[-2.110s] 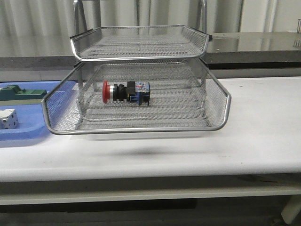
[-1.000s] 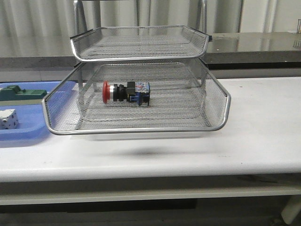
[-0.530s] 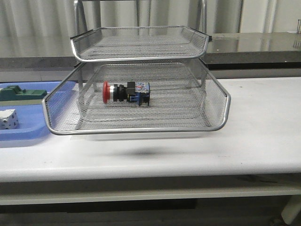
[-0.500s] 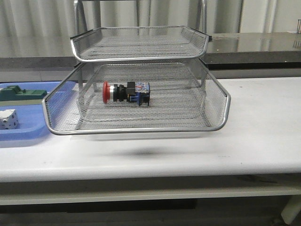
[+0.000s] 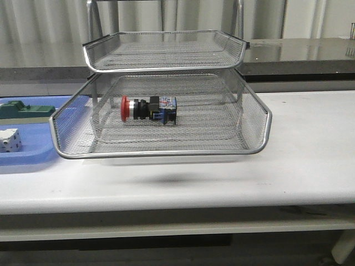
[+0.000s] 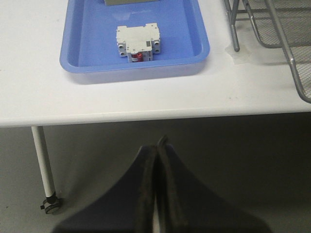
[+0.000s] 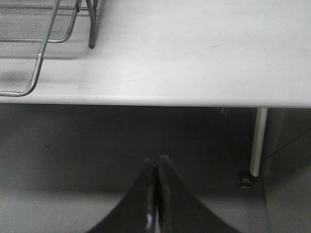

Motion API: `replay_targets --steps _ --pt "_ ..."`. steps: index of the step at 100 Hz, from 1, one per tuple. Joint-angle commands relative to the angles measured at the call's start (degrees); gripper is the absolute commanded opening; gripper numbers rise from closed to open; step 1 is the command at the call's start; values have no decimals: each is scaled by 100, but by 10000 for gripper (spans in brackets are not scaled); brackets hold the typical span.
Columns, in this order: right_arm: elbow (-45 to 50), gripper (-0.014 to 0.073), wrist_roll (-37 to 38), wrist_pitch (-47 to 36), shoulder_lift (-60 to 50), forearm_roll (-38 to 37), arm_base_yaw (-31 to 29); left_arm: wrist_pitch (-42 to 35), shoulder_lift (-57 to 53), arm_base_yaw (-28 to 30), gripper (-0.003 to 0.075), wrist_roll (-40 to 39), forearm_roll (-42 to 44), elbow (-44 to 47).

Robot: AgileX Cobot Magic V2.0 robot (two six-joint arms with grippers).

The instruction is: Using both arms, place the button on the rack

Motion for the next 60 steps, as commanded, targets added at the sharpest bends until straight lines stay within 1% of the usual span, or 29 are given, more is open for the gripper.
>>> replay_targets --steps 1,32,48,60 --pt "-179 -71 -26 -327 43 -18 8 -351 34 17 -21 -74 67 -158" --pt "-179 -71 -26 -331 43 53 8 -351 34 17 -21 -74 67 -158" --pt "-179 -71 -26 -581 43 67 8 -351 34 17 -21 -74 67 -158" --pt "-179 -71 -26 -777 43 276 8 -351 34 17 -21 -74 67 -158"
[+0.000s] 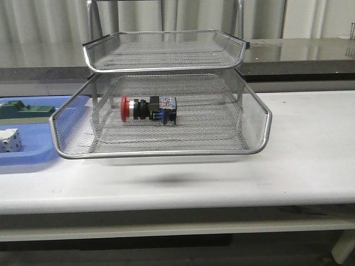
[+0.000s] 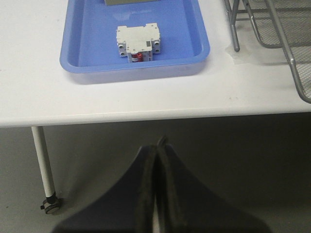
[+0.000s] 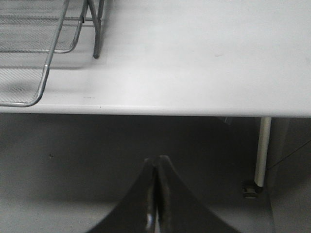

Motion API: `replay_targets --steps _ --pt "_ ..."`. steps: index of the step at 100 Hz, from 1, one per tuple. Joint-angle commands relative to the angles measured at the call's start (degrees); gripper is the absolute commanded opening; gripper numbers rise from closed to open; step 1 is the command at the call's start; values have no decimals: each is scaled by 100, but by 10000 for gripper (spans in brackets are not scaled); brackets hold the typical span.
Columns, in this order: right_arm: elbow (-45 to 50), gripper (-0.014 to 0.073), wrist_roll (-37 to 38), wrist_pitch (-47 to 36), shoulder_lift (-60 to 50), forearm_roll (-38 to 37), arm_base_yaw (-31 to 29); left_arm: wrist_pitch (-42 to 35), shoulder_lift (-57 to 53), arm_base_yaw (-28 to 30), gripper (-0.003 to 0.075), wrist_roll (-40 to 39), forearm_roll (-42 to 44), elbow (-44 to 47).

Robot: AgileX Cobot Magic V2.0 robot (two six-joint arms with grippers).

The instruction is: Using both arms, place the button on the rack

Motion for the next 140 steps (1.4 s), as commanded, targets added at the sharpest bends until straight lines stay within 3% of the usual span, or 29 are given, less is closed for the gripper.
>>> replay_targets --steps 1,24,48,81,140 --pt "-179 -71 -26 -543 43 156 8 -351 34 17 -21 -74 67 -158" --pt "-179 -71 -26 -1266 410 1006 8 -351 34 17 -21 -74 67 -158" --pt "-179 -71 -117 -1344 1717 2058 14 -351 34 17 -21 -74 67 -158" --pt "-179 -69 -1489 -1470 3201 4074 91 -351 34 17 -21 -74 67 -158" --pt "-179 -69 -1567 -2551 4978 4594 1990 -351 34 17 -21 -74 67 -158"
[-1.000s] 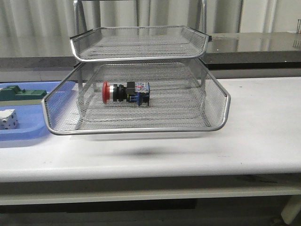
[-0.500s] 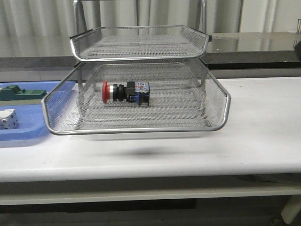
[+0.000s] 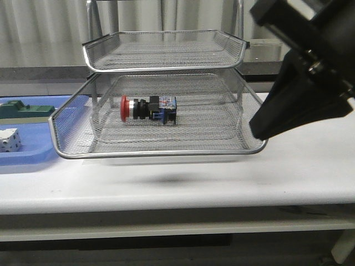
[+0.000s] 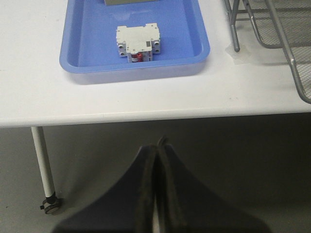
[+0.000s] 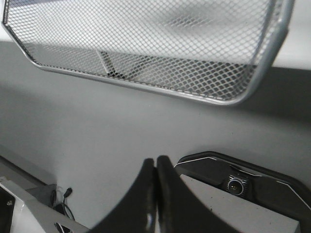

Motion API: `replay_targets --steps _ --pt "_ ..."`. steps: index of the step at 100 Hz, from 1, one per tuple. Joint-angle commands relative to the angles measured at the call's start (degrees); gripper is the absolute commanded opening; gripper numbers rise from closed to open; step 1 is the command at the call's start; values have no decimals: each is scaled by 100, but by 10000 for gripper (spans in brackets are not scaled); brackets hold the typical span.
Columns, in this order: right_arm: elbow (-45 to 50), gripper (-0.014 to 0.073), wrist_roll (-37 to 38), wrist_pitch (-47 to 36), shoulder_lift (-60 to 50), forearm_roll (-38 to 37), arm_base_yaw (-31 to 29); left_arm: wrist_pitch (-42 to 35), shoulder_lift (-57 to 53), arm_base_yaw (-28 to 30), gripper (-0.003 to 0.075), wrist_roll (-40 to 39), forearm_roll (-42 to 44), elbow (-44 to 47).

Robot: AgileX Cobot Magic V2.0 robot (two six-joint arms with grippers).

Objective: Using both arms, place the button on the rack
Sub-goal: 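Bring the right gripper against the front rim of the middle tray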

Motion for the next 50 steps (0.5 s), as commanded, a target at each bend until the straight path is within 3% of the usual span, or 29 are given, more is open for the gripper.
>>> replay_targets --steps 1,50 --pt "-179 -69 -73 -310 140 320 158 -351 34 17 -21 -61 67 -158" --pt "-179 -69 -73 -1230 1235 783 968 -351 34 17 -21 -61 67 -158"
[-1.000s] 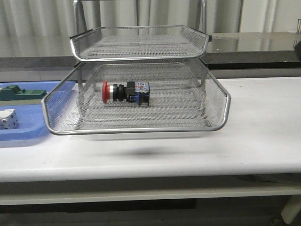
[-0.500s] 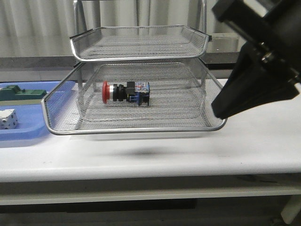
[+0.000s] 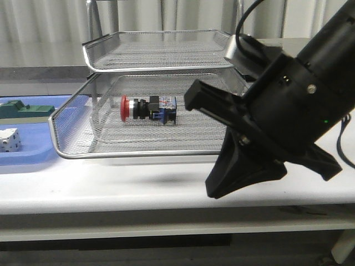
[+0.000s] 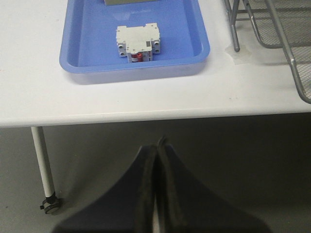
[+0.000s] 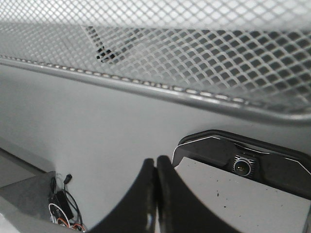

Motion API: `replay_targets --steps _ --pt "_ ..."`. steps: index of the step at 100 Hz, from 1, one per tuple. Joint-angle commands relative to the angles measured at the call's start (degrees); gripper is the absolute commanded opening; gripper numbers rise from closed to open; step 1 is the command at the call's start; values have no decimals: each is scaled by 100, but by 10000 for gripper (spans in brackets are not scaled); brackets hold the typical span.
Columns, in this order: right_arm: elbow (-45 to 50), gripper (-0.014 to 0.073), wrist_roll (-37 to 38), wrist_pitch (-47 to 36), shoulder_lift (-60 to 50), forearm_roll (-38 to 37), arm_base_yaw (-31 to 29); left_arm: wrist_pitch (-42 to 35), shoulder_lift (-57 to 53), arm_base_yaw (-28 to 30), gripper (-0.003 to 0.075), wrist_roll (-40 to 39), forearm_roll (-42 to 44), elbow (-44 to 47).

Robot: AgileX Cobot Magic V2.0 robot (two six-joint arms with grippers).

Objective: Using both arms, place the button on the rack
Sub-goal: 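Bring the right gripper against the front rim of the middle tray, then push the middle wire tray back into the rack with the right gripper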

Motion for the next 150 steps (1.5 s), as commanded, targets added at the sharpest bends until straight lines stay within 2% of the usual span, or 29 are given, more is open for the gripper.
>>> replay_targets --steps 1,66,92,150 --pt "-179 -69 -73 -317 -76 240 111 -351 34 17 -21 -61 67 -158" --pt "-364 -69 -97 -1498 242 404 249 -351 34 17 -21 -61 67 -158" --pt "-654 -69 -102 -2189 242 166 238 -351 34 17 -21 -61 67 -158" --pt "-2027 -69 -102 -2103 1265 -340 20 -371 34 17 -21 -61 67 -158"
